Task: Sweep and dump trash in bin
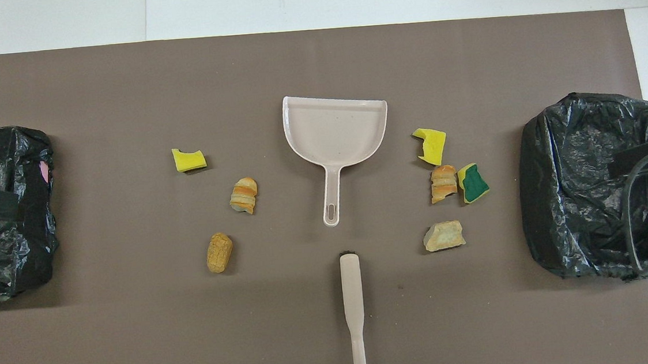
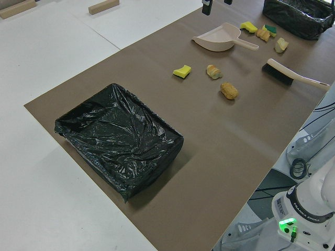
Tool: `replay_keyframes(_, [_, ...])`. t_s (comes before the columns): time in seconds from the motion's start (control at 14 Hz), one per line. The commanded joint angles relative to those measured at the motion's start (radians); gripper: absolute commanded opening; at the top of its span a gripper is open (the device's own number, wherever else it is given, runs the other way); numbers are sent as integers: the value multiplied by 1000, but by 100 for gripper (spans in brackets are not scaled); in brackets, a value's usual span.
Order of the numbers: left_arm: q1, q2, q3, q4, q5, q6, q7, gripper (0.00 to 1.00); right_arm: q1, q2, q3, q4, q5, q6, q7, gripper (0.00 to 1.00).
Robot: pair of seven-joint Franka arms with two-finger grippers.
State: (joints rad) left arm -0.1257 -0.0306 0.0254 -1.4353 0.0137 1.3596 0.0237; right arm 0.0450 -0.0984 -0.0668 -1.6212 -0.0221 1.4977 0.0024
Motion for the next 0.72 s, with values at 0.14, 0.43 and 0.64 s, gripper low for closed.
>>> replay_keyframes(0.14, [-12,-25,-2,-31,-8,3,-1,100,-5,-20,5,-39,-2,42,-10,100])
replay_keyframes(0.43, [-14,-40,-18,-53,-9,6,-1,100,-4,-6,9,-34,-2,65,-7,100])
replay_keyframes(0.64, [-15,-49,-36,-68,-9,7,-1,100,51,34,12,-22,5,111,52,100])
